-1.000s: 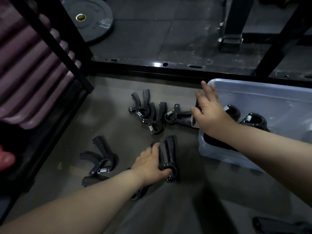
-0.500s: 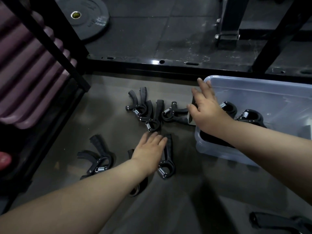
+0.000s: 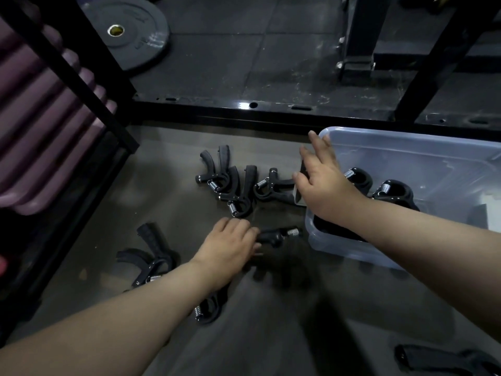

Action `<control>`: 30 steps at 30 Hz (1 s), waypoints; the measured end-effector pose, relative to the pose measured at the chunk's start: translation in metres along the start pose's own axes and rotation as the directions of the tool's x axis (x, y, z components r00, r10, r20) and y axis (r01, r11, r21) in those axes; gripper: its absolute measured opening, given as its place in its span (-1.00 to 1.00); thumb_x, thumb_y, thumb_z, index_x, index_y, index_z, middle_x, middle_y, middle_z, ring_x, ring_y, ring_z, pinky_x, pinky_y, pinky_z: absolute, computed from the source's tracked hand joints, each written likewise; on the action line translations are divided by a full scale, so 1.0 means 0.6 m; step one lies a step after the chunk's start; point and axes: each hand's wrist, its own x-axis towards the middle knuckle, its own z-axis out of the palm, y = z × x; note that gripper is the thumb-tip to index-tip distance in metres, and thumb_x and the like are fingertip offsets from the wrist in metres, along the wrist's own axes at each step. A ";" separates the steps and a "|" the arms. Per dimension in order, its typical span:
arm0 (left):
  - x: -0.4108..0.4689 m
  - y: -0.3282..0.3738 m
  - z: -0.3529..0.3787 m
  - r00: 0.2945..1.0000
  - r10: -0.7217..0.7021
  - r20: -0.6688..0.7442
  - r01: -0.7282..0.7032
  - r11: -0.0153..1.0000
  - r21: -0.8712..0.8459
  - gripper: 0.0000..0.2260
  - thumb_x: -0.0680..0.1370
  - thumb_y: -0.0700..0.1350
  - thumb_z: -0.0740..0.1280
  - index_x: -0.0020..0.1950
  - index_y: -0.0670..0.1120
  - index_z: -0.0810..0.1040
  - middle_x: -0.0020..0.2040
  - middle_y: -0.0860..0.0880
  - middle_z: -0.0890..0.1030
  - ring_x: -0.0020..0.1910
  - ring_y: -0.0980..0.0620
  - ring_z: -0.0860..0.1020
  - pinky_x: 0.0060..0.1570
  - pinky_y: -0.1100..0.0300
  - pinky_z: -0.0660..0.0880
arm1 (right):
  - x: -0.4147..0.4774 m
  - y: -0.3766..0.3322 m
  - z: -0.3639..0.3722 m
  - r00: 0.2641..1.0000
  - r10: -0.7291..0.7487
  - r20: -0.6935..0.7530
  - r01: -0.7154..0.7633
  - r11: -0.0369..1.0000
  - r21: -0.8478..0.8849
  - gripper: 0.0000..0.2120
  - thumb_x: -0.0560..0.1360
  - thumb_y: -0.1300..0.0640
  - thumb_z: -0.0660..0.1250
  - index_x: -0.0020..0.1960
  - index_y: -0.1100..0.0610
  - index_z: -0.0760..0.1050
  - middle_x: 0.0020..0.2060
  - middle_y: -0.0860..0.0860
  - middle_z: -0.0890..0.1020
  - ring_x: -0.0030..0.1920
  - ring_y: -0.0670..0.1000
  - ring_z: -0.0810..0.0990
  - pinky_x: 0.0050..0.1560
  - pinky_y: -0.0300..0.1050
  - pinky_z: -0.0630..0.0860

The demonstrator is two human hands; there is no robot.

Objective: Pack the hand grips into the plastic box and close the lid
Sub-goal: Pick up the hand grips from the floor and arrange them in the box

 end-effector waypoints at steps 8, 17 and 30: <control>0.083 -0.001 -0.073 0.550 -0.778 0.304 0.647 0.167 -0.744 -0.67 0.68 0.00 0.08 -0.06 -0.20 0.47 -0.13 -0.18 0.57 -0.20 -0.18 0.63 -0.14 -0.02 0.58 | -0.002 -0.001 -0.003 1.000 0.006 0.011 -0.006 1.000 -0.013 -0.46 0.64 0.04 0.10 0.56 0.15 0.07 0.57 -0.06 -0.19 0.53 -0.06 -0.32 0.40 -0.20 -0.25; 0.172 0.028 -0.171 0.513 -0.658 0.551 0.321 -0.448 -0.834 -0.58 0.70 0.04 0.00 -0.01 -0.22 0.52 -0.32 -0.10 0.63 -0.55 -0.04 0.56 -0.57 0.23 0.46 | 0.002 0.002 -0.018 0.998 0.022 0.064 -0.037 0.971 0.235 -0.53 0.67 0.03 0.08 0.54 0.12 0.18 0.57 -0.09 -0.08 0.54 -0.11 -0.25 0.44 -0.22 -0.22; 0.258 0.098 -0.188 0.875 -0.484 -0.007 0.258 0.479 -0.839 -0.69 0.68 -0.06 0.09 -0.13 -0.12 0.52 -0.12 -0.03 0.53 -0.06 0.02 0.48 0.04 0.04 0.42 | -0.061 0.032 -0.135 0.958 0.256 -0.128 -0.212 0.934 0.287 -0.81 0.62 -0.06 0.11 0.09 0.04 0.36 -0.22 -0.04 0.55 -0.22 -0.04 0.51 -0.26 -0.12 0.37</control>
